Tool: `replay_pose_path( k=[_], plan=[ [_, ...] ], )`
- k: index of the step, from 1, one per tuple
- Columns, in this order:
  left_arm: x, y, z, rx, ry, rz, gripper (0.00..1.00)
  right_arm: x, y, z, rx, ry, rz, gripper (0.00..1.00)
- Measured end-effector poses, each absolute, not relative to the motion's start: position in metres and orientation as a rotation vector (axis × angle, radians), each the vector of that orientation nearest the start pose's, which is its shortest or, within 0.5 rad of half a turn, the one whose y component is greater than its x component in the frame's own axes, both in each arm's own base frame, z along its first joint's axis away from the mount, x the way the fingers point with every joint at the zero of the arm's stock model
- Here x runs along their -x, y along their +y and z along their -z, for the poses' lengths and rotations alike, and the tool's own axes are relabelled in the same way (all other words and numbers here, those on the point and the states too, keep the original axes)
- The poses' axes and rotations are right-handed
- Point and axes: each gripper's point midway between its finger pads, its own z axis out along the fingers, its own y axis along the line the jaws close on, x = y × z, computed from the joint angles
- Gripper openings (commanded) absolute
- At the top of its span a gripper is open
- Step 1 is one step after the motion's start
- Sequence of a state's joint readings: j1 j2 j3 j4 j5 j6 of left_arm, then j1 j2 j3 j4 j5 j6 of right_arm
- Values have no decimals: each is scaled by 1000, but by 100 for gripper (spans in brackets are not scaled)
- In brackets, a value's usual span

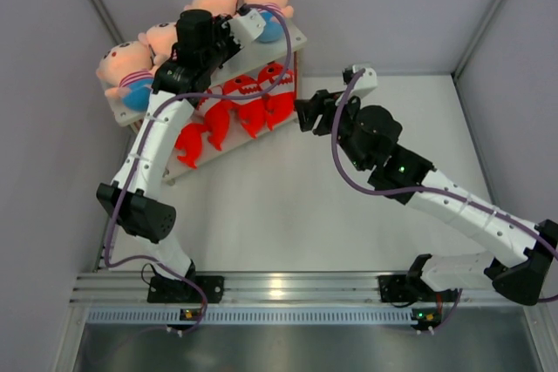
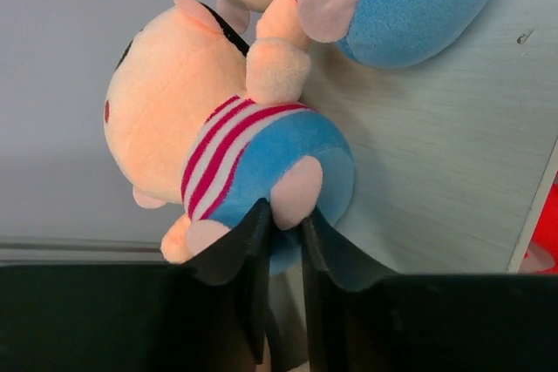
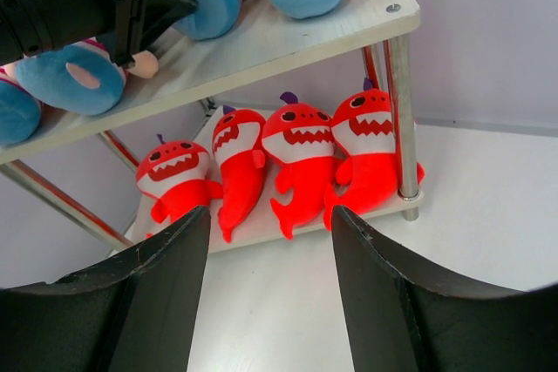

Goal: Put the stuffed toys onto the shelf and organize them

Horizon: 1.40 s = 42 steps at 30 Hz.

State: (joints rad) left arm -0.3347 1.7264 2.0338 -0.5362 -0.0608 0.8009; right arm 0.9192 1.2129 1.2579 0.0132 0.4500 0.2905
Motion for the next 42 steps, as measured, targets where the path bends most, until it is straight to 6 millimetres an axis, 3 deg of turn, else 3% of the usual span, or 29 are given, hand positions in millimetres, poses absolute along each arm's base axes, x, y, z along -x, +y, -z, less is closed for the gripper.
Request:
replay_pose_path(
  k=[3, 27, 38, 42],
  plan=[
    [-496, -130, -422, -950, 1548, -390, 0, -300, 285, -404, 119, 1551, -621, 58],
    [-487, -149, -425, -911, 1546, -238, 0, -301, 278, -403, 107, 1548, -616, 59],
    [-470, -174, -433, -928, 1524, -234, 0, -301, 278, -403, 102, 1549, -621, 59],
    [-472, -168, -427, -917, 1547, -263, 14, -301, 278, -403, 102, 1549, -621, 59]
  ],
)
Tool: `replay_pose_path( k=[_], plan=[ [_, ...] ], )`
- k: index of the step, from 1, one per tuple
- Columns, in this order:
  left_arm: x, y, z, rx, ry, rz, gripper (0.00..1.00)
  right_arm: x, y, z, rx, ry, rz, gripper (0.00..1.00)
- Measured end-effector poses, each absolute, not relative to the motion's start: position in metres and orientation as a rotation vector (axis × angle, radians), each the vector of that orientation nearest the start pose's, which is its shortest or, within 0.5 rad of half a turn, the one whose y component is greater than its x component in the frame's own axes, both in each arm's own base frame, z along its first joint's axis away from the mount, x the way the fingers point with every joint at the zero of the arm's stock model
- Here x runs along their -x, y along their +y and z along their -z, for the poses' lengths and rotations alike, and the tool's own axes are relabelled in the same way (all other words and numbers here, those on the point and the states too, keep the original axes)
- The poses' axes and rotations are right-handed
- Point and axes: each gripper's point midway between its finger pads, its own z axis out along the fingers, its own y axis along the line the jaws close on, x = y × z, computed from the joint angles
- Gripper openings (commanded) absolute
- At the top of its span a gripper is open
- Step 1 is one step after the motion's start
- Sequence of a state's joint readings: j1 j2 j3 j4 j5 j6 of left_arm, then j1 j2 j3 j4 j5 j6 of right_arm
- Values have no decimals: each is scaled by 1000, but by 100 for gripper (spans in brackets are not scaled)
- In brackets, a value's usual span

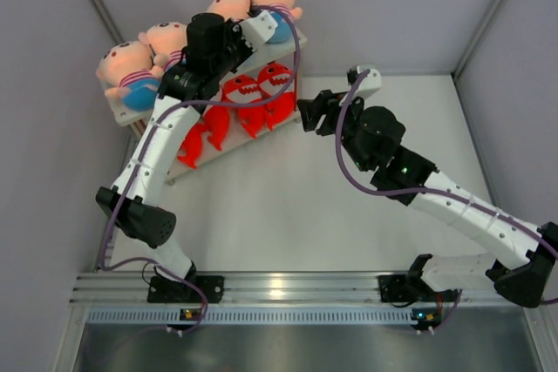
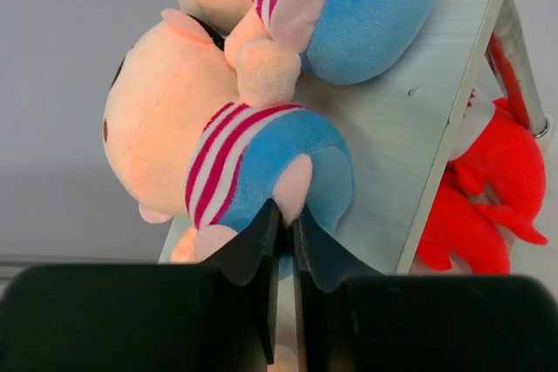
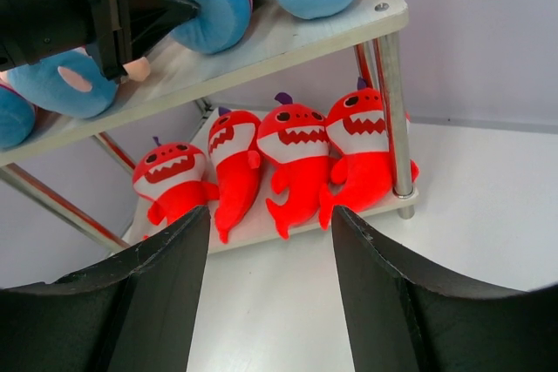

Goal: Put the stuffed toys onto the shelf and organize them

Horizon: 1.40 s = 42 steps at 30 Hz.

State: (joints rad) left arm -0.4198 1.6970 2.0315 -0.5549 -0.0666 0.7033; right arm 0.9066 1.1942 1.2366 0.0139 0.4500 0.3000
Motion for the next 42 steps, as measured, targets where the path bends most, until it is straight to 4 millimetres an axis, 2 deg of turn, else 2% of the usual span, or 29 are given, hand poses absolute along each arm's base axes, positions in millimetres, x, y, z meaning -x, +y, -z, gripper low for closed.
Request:
replay_pose_path(
  k=[1, 3, 4, 9, 19, 24, 29, 31, 33, 37, 39, 42],
  plan=[
    [-472, -167, -425, -917, 1553, -268, 25, -301, 278, -403, 102, 1549, -621, 59],
    [-473, -166, -423, -914, 1561, -276, 35, -301, 278, -403, 102, 1549, -621, 59],
    [-473, -165, -424, -908, 1563, -281, 47, -301, 278, -403, 102, 1549, -622, 59],
    [-467, -161, -431, -885, 1558, -280, 71, -301, 278, -403, 102, 1549, -623, 59],
    [-444, -146, -455, -830, 1531, -297, 87, -300, 280, -403, 99, 1553, -635, 60],
    [-425, -138, -479, -782, 1491, -283, 90, -298, 281, -402, 102, 1557, -646, 60],
    [-394, -123, -511, -702, 1450, -259, 90, -294, 278, -406, 101, 1555, -665, 61],
    [-375, -109, -532, -638, 1432, -270, 91, -291, 276, -408, 100, 1554, -672, 62],
    [-363, -97, -544, -590, 1419, -295, 91, -288, 272, -406, 106, 1569, -667, 63],
    [-316, -45, -569, -435, 1405, -431, 92, -284, 264, -390, 117, 1640, -630, 65],
    [-287, -10, -567, -354, 1417, -525, 91, -286, 255, -373, 106, 1706, -590, 66],
    [-248, 53, -546, -179, 1481, -700, 91, -302, 224, -344, 47, 1807, -500, 68]
  ],
)
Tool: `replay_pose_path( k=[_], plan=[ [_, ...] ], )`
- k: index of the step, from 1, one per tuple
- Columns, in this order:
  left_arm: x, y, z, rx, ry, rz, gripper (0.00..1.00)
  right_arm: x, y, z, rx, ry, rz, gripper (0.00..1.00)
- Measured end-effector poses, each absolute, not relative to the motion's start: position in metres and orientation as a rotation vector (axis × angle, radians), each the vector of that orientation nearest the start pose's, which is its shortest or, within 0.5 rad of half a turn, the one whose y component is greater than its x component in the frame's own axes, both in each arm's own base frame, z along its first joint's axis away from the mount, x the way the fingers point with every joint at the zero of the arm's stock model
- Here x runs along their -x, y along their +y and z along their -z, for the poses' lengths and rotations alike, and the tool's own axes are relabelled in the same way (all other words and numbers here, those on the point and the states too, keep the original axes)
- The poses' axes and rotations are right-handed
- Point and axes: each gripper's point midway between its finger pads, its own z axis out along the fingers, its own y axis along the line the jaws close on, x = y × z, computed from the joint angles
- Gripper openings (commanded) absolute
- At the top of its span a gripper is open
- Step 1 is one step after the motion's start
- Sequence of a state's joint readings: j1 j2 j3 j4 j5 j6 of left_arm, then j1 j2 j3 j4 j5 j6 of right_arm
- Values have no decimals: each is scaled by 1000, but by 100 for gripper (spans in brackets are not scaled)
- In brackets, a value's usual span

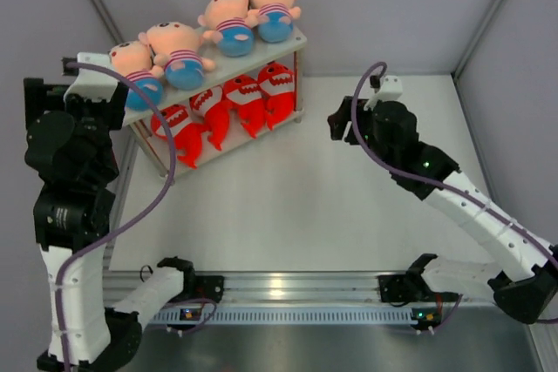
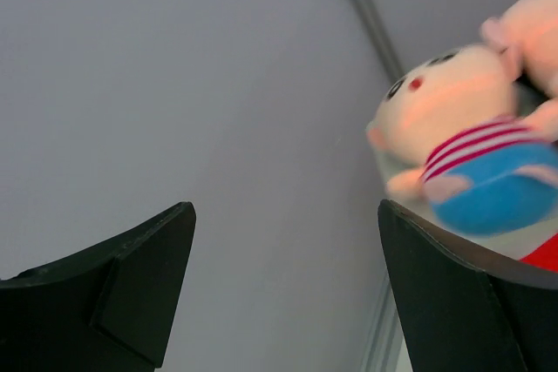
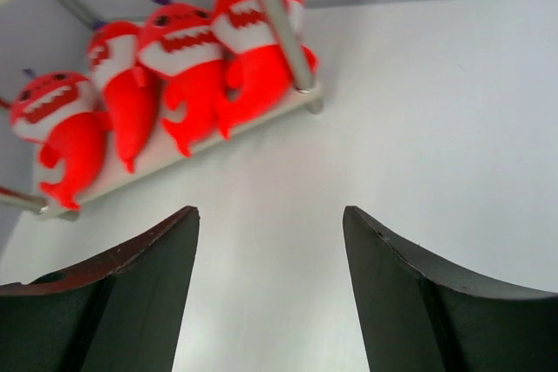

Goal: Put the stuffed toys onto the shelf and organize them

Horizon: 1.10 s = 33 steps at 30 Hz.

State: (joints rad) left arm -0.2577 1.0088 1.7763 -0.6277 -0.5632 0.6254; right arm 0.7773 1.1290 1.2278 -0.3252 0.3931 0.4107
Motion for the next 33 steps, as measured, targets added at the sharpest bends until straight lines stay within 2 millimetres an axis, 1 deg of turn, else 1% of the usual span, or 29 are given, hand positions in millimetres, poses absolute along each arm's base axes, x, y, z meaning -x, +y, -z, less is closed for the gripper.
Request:
replay_pose_path(
  k=[1, 3, 5, 6, 7, 9, 11, 12, 14, 15, 18, 20, 23, 28, 29, 31, 33],
  plan=[
    [-234, 72, -537, -111, 1503, -758, 91, -308, 212, -333, 20, 1840, -476, 68],
    [-210, 99, -515, 4, 1542, -830, 92, -316, 187, -310, -44, 1900, -432, 69],
    [-193, 117, -493, 92, 1589, -878, 92, -321, 162, -284, -110, 1966, -395, 70],
    [-186, 125, -483, 145, 1604, -889, 92, -320, 156, -272, -127, 1997, -392, 72],
    [-181, 129, -473, 173, 1625, -894, 92, -324, 139, -262, -181, 2018, -363, 72],
    [-171, 139, -446, 255, 1668, -906, 92, -326, 118, -246, -245, 2053, -330, 77],
    [-159, 149, -409, 336, 1729, -931, 92, -328, 95, -232, -323, 2071, -284, 79],
    [-155, 153, -391, 365, 1759, -940, 94, -329, 86, -228, -349, 2076, -265, 81],
    [-149, 159, -344, 408, 1864, -963, 96, -329, 71, -217, -392, 2087, -220, 81],
    [-149, 162, -321, 421, 1920, -974, 96, -329, 66, -214, -398, 2093, -204, 82],
    [-145, 167, -261, 445, 2074, -989, 96, -327, 60, -207, -389, 2108, -169, 82],
    [-141, 167, -236, 454, 2136, -986, 98, -327, 57, -204, -376, 2110, -151, 84],
    [-137, 166, -211, 467, 2177, -971, 98, -323, 53, -197, -348, 2123, -116, 84],
    [-134, 156, -158, 421, 2300, -905, 98, -316, 47, -185, -314, 2139, -78, 84],
    [-133, 154, -151, 411, 2321, -892, 98, -315, 47, -184, -310, 2138, -74, 84],
    [-134, 152, -144, 397, 2347, -871, 98, -314, 46, -178, -308, 2146, -68, 84],
    [-137, 151, -143, 390, 2344, -856, 98, -312, 45, -173, -302, 2157, -60, 84]
  ],
)
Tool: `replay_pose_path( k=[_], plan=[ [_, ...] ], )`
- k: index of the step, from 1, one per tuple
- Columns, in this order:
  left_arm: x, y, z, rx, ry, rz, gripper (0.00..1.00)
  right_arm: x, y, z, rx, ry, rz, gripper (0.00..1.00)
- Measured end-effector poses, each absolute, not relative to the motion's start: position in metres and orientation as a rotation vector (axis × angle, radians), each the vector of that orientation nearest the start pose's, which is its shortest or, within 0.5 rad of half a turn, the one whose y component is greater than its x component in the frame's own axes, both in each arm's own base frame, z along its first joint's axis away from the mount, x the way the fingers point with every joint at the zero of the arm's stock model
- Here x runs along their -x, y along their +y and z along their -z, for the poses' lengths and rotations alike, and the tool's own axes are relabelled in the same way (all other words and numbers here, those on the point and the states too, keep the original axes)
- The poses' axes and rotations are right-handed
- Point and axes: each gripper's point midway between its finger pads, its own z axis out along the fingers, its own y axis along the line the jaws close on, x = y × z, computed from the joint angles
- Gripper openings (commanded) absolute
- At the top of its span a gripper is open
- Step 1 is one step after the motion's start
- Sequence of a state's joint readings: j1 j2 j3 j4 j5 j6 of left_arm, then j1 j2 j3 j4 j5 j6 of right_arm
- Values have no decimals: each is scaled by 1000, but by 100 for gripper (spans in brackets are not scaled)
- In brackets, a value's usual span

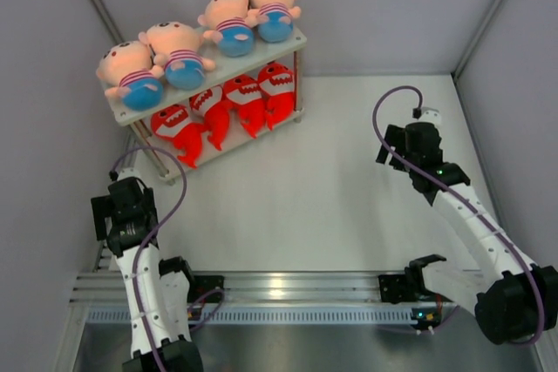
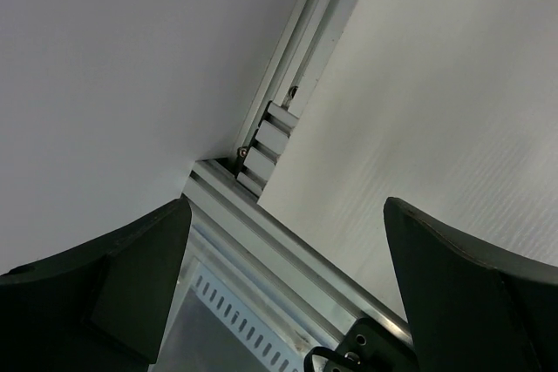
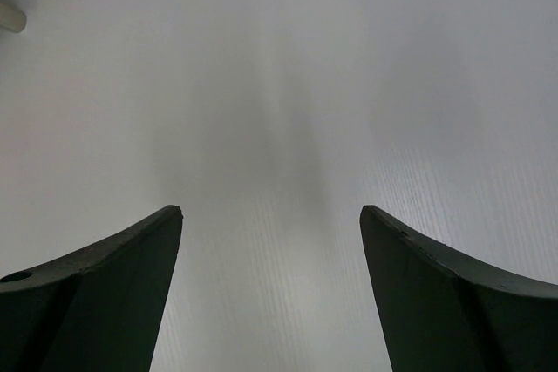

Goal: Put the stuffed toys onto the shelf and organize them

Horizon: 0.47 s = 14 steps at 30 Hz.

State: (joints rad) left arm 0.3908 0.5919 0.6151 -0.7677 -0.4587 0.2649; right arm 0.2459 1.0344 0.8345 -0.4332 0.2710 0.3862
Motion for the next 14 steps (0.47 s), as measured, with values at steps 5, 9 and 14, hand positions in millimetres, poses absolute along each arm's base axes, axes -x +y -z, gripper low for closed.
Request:
replay_pose_path(
  k=[5, 9, 14],
  plan=[
    [-139, 149, -143, 376, 2337, -837, 98, -314, 46, -172, -302, 2154, -60, 84],
    [-139, 148, -137, 357, 2349, -829, 98, -319, 46, -168, -304, 2158, -53, 84],
    [-137, 142, -124, 325, 2369, -801, 98, -323, 47, -168, -306, 2150, -53, 84]
  ],
)
